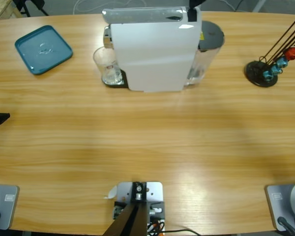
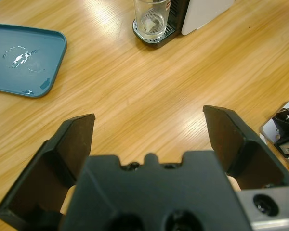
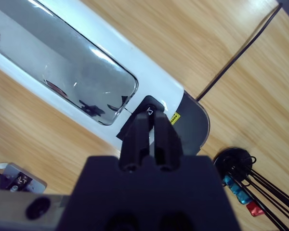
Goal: Pour coffee
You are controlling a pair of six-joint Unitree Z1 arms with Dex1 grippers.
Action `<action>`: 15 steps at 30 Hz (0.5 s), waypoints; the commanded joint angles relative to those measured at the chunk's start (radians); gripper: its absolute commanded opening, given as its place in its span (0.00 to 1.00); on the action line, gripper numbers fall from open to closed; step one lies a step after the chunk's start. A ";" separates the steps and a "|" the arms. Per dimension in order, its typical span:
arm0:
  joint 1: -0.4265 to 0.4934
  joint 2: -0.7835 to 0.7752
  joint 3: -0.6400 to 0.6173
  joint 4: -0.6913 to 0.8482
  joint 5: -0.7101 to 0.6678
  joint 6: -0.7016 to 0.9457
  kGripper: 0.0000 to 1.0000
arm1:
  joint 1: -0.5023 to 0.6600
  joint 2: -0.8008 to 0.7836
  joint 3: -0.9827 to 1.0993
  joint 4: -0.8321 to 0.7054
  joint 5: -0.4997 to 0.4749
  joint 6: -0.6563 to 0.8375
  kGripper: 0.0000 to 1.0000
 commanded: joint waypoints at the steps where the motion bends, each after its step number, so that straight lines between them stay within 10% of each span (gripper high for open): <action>1: 0.001 0.027 -0.001 0.014 -0.019 0.002 0.98 | 0.013 0.043 0.060 -0.007 0.017 -0.010 0.00; 14: 0.001 0.035 -0.001 0.013 -0.023 0.002 0.98 | 0.026 -0.042 0.086 -0.061 0.000 0.002 0.01; 15: 0.001 0.039 -0.001 0.012 -0.024 0.002 0.98 | 0.026 -0.055 0.066 -0.059 0.002 0.002 0.30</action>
